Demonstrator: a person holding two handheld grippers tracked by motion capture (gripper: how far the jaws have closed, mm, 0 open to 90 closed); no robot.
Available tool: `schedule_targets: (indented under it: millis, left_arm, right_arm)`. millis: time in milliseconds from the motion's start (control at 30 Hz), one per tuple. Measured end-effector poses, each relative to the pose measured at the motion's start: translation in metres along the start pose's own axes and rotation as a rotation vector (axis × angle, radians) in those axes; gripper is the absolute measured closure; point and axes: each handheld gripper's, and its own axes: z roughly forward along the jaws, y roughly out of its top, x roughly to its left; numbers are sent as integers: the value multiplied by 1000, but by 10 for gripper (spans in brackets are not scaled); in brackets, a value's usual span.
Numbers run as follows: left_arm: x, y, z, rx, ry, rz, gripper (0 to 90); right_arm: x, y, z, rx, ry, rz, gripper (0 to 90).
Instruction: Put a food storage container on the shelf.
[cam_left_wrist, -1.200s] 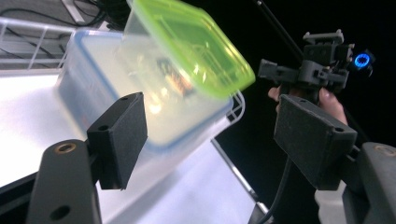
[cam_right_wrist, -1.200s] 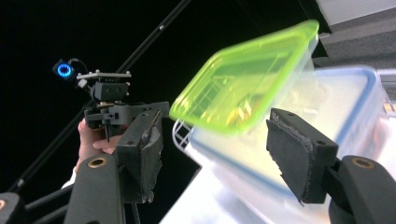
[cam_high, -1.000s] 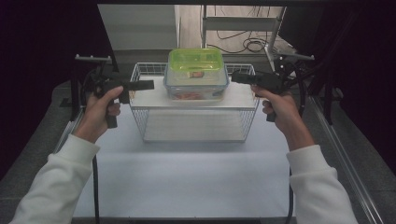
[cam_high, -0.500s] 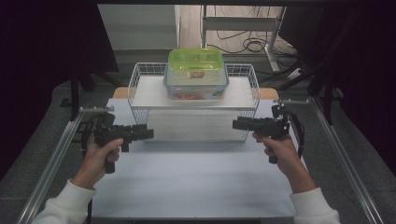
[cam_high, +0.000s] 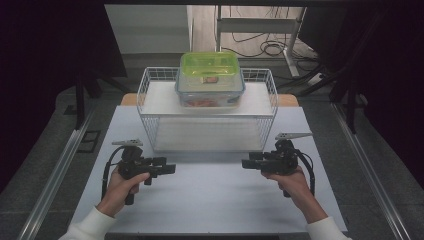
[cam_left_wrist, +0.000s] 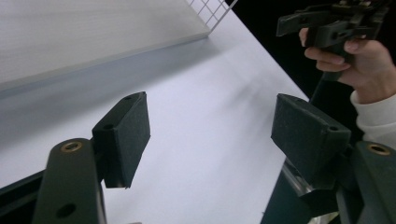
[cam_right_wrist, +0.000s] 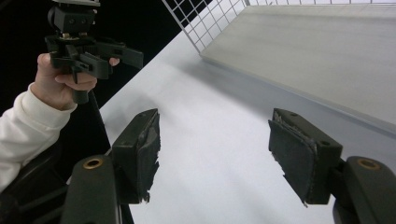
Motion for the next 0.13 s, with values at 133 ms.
schedule_targets:
  millis: [133]
  left_arm:
    - [1, -3, 2, 6, 14, 6, 273]
  right_arm:
    - [2, -2, 1, 5, -20, -25, 324]
